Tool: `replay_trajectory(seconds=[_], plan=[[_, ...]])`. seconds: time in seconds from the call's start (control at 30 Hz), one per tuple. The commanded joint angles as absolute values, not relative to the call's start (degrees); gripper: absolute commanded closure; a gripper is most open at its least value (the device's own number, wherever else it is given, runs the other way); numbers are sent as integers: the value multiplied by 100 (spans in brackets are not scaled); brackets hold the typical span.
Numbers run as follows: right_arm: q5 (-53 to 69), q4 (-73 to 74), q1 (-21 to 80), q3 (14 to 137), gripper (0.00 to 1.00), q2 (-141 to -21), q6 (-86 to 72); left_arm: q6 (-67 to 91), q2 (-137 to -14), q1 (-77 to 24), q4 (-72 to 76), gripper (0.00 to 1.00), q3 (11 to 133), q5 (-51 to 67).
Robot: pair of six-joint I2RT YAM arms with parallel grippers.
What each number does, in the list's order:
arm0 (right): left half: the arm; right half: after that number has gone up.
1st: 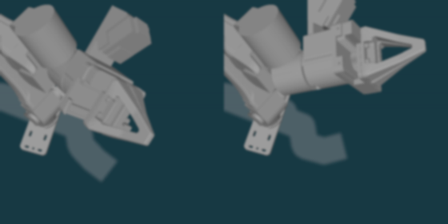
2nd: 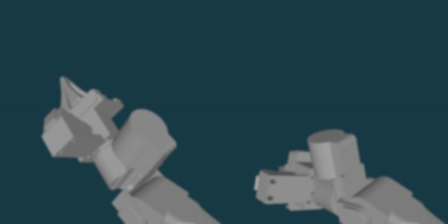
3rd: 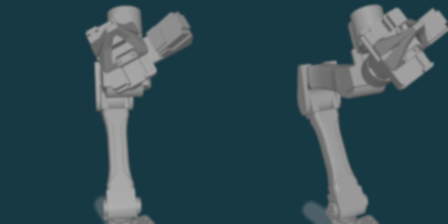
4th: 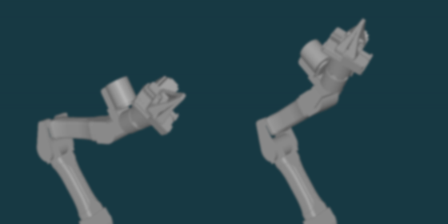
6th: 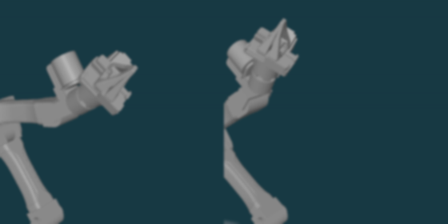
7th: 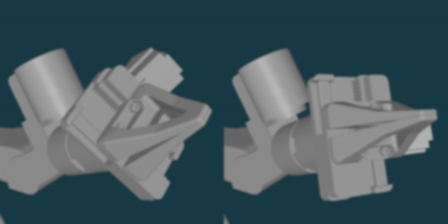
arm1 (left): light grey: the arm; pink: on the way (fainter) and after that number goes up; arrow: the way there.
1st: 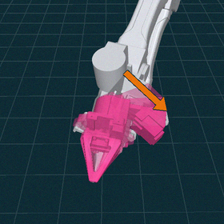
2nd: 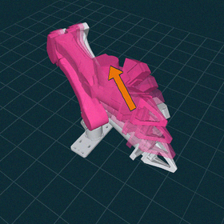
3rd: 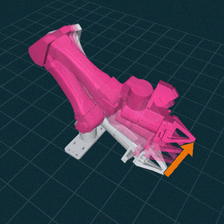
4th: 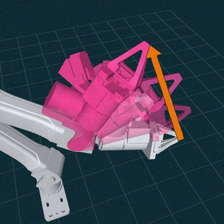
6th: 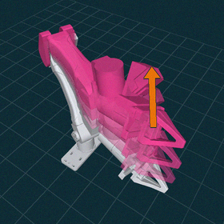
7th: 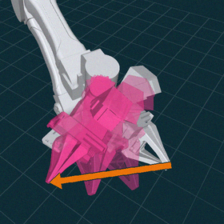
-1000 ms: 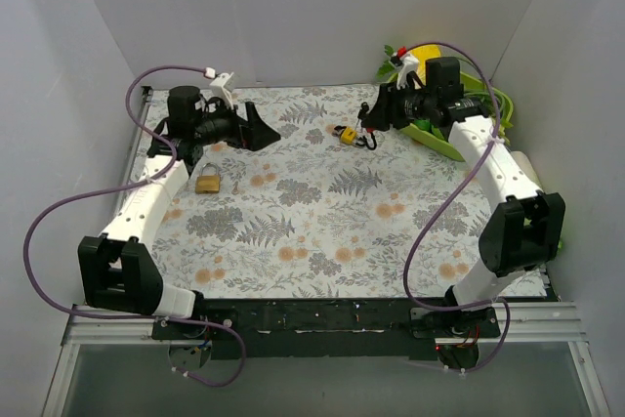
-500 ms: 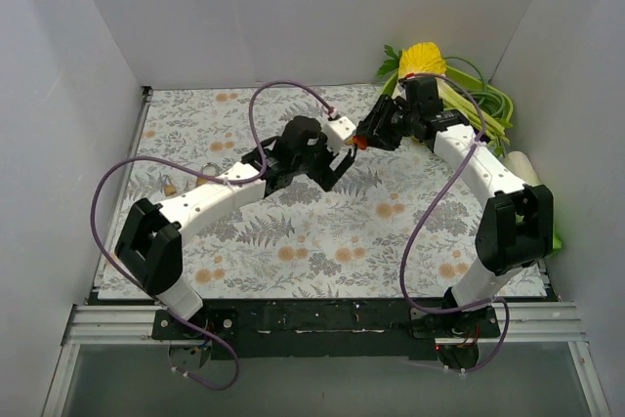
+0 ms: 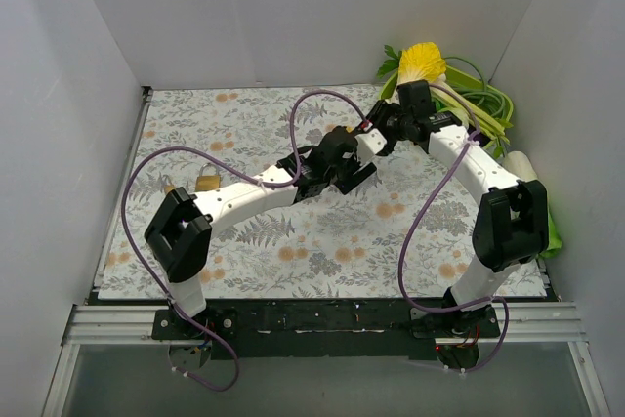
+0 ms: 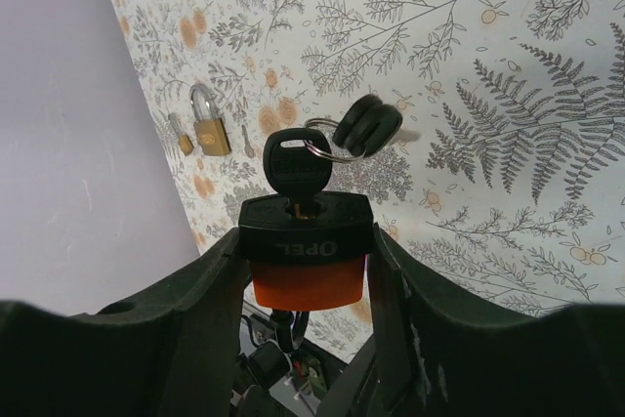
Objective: Lock with the key
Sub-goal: Lock the lock.
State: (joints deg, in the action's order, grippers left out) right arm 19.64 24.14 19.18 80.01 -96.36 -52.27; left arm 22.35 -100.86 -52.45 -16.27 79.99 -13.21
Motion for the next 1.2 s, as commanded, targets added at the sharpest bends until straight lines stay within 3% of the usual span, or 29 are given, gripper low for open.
replay_trajectory(seconds=[0.0,0.1,0.23,0.27,0.33,0.37,0.43,0.47,0.53,0.57,0.67,0.7,0.77,0.97,1.17], plan=[[2127,2136,1969,7998,99,-9510,-5388,2206,-10125,-5238,-1556,31,8297,-1766],[2162,2101,1978,7946,99,-9510,-5396,2189,-10151,-5238,-1564,39,8262,-1872],[2224,2057,1995,7858,99,-9484,-5432,2127,-10160,-5238,-1547,61,8262,-1995],[2241,2048,1995,7840,99,-9483,-5458,2118,-10160,-5238,-1512,73,8262,-2021],[2303,2004,1986,7787,99,-9466,-5476,2101,-10178,-5238,-1512,83,8305,-2039],[2329,1978,1986,7770,99,-9466,-5519,2092,-10186,-5238,-1520,93,8323,-2048],[2417,1916,1995,7691,99,-9448,-5563,2118,-10169,-5238,-1512,100,8323,-2039],[2452,1846,1995,7673,88,-9440,-5563,2144,-10160,-5238,-1520,100,8306,-2030],[2513,1811,1995,7655,81,-9413,-5607,2188,-10108,-5238,-1529,100,8271,-1960],[2540,1758,1986,7655,67,-9422,-5625,2249,-10047,-5238,-1521,100,8227,-1943],[2514,1767,1960,7716,42,-9413,-5616,2355,-9836,-5195,-1547,100,8165,-1776],[2496,1793,1943,7734,30,-9413,-5616,2521,-9748,-5160,-1582,100,8122,-1610],[2514,1810,1829,7769,18,-9387,-5599,2627,-9459,-5036,-1617,100,8051,-1284],[2750,1741,1389,7866,9,-9299,-5424,2900,-8491,-4632,-1582,100,7533,-10],[3848,1072,967,7944,6,-9220,-4048,3778,-7779,-3430,-1758,100,7488,2595]])
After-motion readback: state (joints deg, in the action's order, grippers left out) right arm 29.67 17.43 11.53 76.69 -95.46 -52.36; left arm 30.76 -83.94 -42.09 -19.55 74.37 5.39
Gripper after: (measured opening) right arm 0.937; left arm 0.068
